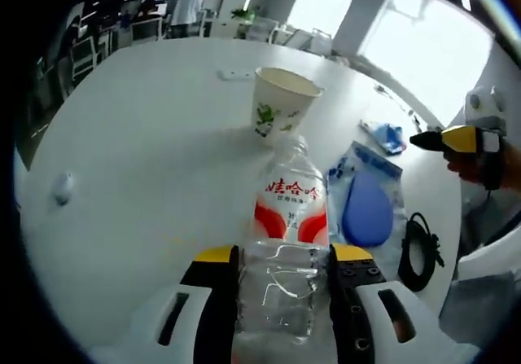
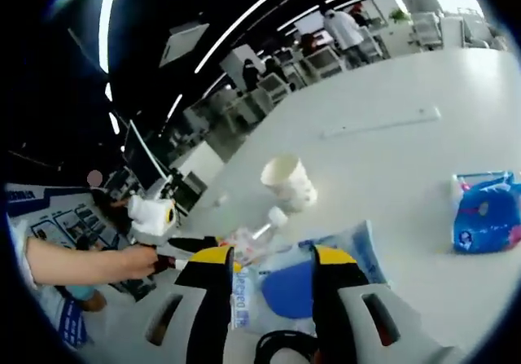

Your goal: Arrange the tabletop items into an orderly group along one side of the table until the central work area is clear of visible clutter.

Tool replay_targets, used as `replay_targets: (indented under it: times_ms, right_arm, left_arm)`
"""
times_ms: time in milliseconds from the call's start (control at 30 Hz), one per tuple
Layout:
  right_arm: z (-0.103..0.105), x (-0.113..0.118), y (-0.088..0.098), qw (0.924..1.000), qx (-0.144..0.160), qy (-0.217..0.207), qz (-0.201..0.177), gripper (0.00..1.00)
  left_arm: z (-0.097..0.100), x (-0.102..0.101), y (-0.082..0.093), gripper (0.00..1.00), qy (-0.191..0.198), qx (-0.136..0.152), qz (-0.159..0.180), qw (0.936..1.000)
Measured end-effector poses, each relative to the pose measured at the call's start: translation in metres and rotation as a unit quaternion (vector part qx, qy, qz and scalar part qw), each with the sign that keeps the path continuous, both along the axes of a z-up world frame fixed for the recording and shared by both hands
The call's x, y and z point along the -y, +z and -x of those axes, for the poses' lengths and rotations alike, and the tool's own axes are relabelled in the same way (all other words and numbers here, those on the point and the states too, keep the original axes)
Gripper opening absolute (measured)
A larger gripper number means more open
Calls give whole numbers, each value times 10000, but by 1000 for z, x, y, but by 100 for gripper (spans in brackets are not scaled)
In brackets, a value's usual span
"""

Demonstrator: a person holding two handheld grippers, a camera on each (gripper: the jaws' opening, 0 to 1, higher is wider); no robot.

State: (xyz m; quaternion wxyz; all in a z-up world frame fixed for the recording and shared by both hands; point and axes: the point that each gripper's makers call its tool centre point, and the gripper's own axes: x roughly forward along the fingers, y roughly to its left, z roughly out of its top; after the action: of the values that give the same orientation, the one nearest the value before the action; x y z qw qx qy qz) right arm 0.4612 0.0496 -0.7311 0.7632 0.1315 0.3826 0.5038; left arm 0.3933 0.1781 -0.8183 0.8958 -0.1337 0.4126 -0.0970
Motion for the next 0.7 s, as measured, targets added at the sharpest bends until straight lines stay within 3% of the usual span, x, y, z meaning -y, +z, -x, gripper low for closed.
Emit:
replay_targets:
  times_ms: [200,433,533,700]
  right_arm:
    - [4,-12,-15,9996,-255,47,144,40]
    - [8,-37,-13,9974,-706,63,-118,41]
    - [10,-54,-11,9941,-999,111,-399,41]
    - [6,-70,-20,9912,-1276,-18,-348,41]
  left_arm:
    - [0,0,-1,40,-32,-11,-33,10000]
    - [-1,-1,-2,40,-39,-9,-68,10000]
    - [-1,-1,-2,40,-14,22,-74,10000]
    - [-1,-2,-2,40,31,87,-90,9999]
